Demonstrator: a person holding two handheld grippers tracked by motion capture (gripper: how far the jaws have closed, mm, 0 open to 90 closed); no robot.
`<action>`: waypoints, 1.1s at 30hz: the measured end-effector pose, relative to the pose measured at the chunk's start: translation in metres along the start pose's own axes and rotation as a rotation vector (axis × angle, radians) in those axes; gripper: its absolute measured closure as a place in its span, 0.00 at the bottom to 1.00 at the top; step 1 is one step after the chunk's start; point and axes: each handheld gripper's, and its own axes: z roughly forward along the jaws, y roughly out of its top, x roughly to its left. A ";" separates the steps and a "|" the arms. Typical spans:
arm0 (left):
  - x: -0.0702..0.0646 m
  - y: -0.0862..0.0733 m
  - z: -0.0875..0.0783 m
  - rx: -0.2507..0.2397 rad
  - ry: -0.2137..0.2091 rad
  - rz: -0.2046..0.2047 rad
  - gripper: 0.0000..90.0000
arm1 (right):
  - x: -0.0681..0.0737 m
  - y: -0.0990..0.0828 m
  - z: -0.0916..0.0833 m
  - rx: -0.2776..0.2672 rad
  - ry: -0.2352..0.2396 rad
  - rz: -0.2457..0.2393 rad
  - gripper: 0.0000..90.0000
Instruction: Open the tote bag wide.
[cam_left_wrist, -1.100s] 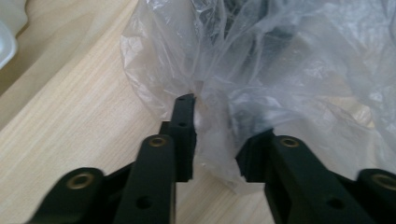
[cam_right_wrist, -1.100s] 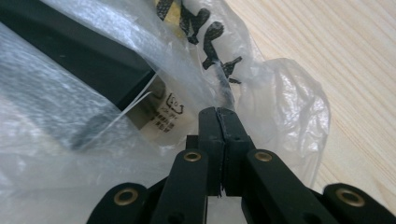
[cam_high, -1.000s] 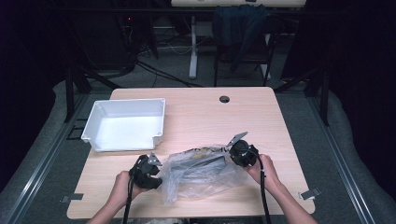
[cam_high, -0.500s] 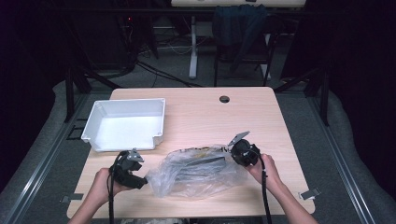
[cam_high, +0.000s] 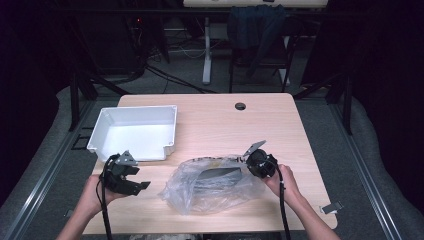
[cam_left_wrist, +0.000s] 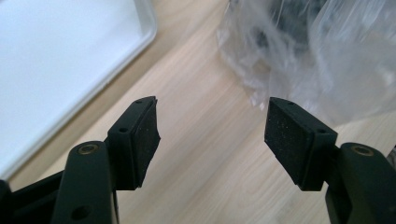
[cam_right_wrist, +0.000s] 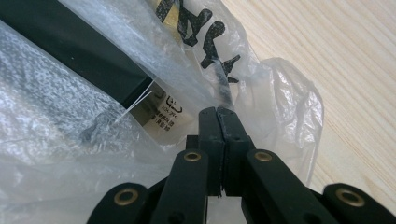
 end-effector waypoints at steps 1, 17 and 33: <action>-0.001 0.006 -0.001 -0.004 -0.016 0.010 0.38 | 0.000 0.000 0.000 0.000 0.000 0.001 0.99; -0.064 0.094 0.010 -0.027 -0.129 0.163 0.32 | 0.002 0.000 -0.006 -0.028 -0.002 0.004 0.99; -0.048 0.065 0.072 0.098 0.037 0.074 0.82 | 0.011 0.005 -0.004 -0.018 0.001 -0.030 0.99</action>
